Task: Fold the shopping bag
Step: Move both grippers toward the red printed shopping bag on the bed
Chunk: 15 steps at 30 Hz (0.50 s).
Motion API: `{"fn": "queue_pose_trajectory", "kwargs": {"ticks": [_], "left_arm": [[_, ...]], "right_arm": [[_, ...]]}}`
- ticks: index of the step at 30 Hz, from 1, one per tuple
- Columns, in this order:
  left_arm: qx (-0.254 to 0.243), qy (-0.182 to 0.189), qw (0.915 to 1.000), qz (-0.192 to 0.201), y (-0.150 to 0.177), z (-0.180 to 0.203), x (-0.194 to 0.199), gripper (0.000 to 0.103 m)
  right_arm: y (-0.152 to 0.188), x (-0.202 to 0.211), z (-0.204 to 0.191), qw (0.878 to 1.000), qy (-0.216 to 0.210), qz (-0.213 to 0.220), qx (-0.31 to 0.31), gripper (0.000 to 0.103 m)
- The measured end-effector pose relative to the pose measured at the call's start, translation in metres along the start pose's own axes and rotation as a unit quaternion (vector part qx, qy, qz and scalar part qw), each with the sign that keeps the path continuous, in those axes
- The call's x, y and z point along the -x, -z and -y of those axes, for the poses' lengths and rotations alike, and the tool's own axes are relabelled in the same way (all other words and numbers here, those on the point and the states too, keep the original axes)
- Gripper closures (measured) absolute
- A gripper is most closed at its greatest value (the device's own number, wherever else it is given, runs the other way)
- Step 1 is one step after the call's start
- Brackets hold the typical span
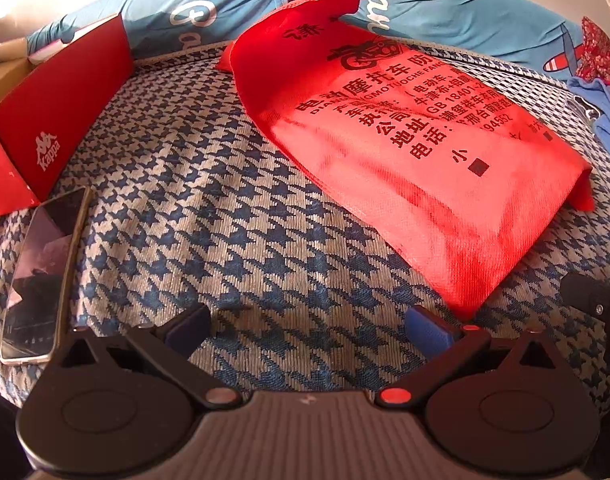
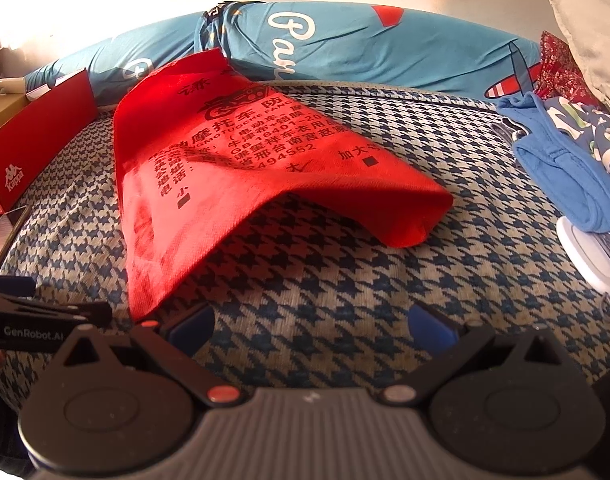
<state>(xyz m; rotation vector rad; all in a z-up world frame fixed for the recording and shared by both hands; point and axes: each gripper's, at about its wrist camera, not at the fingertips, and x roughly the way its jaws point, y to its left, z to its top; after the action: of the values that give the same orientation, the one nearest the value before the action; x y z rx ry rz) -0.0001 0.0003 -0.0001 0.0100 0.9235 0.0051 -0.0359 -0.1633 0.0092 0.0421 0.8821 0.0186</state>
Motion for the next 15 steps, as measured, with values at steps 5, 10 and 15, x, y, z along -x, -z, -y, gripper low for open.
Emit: {"fn": "queue_pose_trajectory", "kwargs": {"ticks": [5,10,15], "left_arm": [[0.007,0.007,0.9999,-0.004,0.001,-0.002,0.000,0.000],[0.015,0.004,0.9997,-0.016,-0.001,-0.003,-0.001,0.000],[0.017,0.007,0.9997,-0.019,0.002,0.005,0.007,0.000]], "right_arm": [[-0.001,0.000,0.011,0.999,-0.021,-0.018,-0.034,0.000],[-0.002,-0.005,0.008,0.998,-0.010,-0.032,-0.047,0.000],[0.001,-0.003,0.004,0.998,-0.001,-0.039,-0.040,0.000]]}}
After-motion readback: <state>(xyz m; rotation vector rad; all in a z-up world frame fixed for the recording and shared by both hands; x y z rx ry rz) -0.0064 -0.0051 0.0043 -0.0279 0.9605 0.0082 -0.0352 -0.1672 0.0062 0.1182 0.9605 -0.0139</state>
